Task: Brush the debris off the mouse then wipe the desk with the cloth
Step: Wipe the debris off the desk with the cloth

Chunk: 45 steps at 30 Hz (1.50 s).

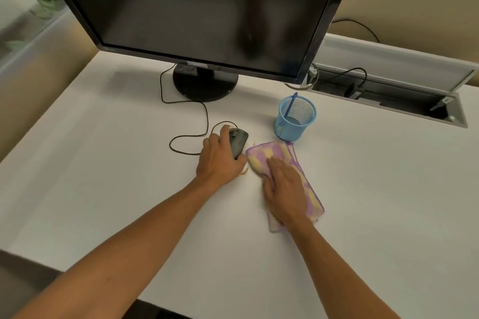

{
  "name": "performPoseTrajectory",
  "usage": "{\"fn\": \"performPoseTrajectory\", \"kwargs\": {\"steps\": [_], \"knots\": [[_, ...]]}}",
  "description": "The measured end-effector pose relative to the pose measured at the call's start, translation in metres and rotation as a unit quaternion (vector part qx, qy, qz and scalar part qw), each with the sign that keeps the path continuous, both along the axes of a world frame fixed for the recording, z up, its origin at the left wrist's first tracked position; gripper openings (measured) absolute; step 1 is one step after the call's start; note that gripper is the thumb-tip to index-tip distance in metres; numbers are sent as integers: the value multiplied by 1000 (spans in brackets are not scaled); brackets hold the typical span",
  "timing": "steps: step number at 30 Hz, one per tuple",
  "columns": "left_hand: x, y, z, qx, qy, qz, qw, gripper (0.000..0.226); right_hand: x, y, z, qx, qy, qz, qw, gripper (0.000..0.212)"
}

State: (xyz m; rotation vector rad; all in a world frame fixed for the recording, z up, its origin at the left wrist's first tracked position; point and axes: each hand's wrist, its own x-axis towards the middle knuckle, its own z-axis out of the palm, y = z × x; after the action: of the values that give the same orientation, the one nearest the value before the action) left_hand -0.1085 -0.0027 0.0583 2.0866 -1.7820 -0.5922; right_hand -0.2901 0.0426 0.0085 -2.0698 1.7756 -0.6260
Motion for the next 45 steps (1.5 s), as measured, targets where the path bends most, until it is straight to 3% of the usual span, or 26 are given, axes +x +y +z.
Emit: {"fn": "performPoseTrajectory", "kwargs": {"steps": [6, 9, 13, 17, 21, 29, 35, 40, 45], "knots": [[15, 4, 15, -50, 45, 48, 997, 74, 26, -20, 12, 3, -157, 12, 987, 45], [24, 6, 22, -72, 53, 62, 994, 73, 41, -50, 19, 9, -130, 38, 991, 44], [38, 9, 24, -87, 50, 61, 993, 70, 50, -88, 20, 18, 2, 74, 997, 37], [47, 12, 22, -90, 50, 61, 993, 70, 48, -93, 11, 48, 93, 108, 989, 45], [49, 12, 24, -84, 47, 56, 994, 69, 58, -74, 13, 55, 85, 150, 984, 51], [30, 6, 30, -77, 37, 26, 996, 62, 73, -27, 8, 8, 14, 273, 962, 45], [15, -7, 24, -50, 16, 4, 999, 58, 60, 14, 15, 5, -43, 374, 926, 38], [5, -23, 19, -21, -3, -12, 1000, 55, 27, 21, 23, -27, -50, 309, 949, 43], [-7, -32, 13, 24, -19, -32, 999, 48, 8, 14, 15, -45, 22, 213, 976, 47]]}}
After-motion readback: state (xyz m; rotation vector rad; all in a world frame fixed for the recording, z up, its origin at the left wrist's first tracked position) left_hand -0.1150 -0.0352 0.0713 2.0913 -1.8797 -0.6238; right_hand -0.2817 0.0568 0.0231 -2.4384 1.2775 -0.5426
